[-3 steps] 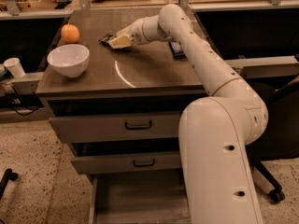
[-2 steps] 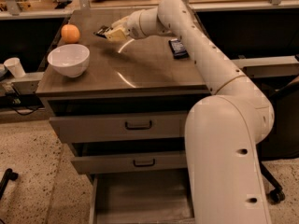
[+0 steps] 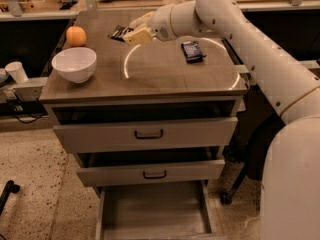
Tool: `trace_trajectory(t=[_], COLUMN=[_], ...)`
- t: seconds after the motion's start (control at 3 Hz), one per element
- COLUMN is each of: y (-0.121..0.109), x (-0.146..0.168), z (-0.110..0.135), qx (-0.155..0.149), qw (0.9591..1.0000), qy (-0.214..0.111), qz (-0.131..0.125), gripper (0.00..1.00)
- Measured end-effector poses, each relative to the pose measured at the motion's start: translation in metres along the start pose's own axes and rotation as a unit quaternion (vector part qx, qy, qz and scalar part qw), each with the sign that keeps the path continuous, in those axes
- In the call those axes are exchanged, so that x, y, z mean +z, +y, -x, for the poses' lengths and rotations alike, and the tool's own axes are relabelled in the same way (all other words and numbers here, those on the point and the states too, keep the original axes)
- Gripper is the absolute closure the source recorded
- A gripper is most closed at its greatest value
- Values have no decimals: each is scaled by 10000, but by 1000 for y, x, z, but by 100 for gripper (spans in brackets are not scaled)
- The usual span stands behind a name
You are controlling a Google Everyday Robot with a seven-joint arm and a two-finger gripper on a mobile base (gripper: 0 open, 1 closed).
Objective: Place rxbar chocolate into bottom drawer
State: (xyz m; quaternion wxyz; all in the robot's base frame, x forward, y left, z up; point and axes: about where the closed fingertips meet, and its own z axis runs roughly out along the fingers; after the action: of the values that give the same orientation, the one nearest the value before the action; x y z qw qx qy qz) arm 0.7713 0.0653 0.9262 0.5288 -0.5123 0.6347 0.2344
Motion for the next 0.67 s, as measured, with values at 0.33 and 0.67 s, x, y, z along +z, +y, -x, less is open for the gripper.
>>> trace_trajectory(t=[0.33, 0.67], y=[0, 25], x=[0, -12], z=[0, -1], qx=[0, -2], qw=[10000, 9994], qy=[0, -173], qz=[0, 295], gripper=[100, 100])
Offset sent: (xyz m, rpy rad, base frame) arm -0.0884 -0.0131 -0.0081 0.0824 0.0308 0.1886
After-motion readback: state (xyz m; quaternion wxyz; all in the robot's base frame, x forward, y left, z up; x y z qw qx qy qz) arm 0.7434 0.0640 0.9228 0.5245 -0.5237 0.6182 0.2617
